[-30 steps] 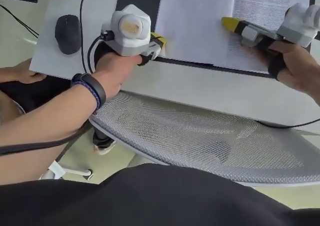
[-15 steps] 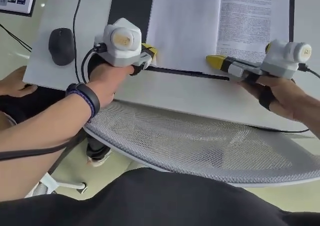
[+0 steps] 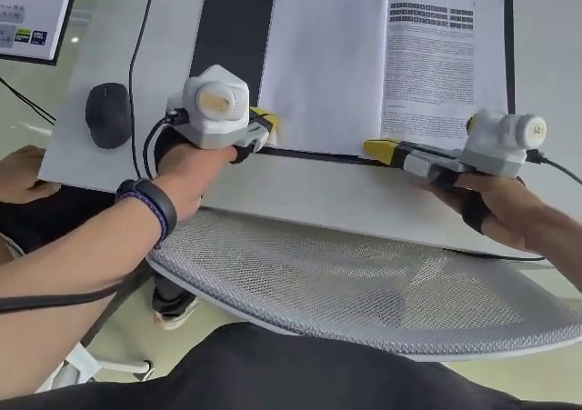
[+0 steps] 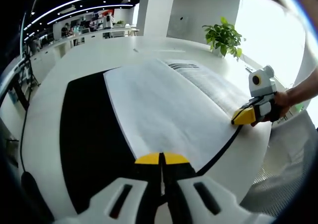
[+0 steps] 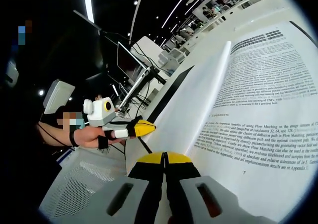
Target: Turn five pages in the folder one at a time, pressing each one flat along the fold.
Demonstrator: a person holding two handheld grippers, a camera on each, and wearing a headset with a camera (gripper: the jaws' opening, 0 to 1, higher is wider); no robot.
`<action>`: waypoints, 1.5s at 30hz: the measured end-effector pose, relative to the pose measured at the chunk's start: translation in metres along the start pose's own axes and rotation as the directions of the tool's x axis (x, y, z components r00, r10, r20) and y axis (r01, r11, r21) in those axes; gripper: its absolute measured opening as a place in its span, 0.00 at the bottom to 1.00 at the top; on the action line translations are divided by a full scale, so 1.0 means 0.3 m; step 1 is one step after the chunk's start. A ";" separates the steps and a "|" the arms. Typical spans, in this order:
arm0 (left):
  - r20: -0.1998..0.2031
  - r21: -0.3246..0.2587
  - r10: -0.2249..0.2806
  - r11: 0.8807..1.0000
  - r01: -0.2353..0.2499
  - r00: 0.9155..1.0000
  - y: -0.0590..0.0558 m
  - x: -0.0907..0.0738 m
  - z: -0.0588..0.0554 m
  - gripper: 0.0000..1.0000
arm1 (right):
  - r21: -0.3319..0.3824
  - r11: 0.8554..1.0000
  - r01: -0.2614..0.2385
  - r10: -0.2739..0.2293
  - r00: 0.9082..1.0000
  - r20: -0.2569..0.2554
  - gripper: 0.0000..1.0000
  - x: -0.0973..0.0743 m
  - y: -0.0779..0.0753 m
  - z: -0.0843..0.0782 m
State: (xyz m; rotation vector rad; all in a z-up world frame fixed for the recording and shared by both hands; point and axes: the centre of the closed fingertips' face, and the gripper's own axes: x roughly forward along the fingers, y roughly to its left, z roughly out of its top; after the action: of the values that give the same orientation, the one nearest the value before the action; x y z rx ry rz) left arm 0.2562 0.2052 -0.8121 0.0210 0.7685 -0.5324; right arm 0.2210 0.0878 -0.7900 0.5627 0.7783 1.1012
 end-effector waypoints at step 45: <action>-0.024 0.034 -0.040 0.999 0.041 0.999 -0.055 -0.102 0.069 0.24 | -0.145 0.942 0.303 -0.296 0.953 0.069 0.21 -0.216 -0.034 0.149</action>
State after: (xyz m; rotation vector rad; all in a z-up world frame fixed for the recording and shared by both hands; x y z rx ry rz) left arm 0.2439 0.2003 -0.7739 0.0439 0.7843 -0.5845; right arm 0.2464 0.0226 -0.7525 0.3247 0.7048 0.8539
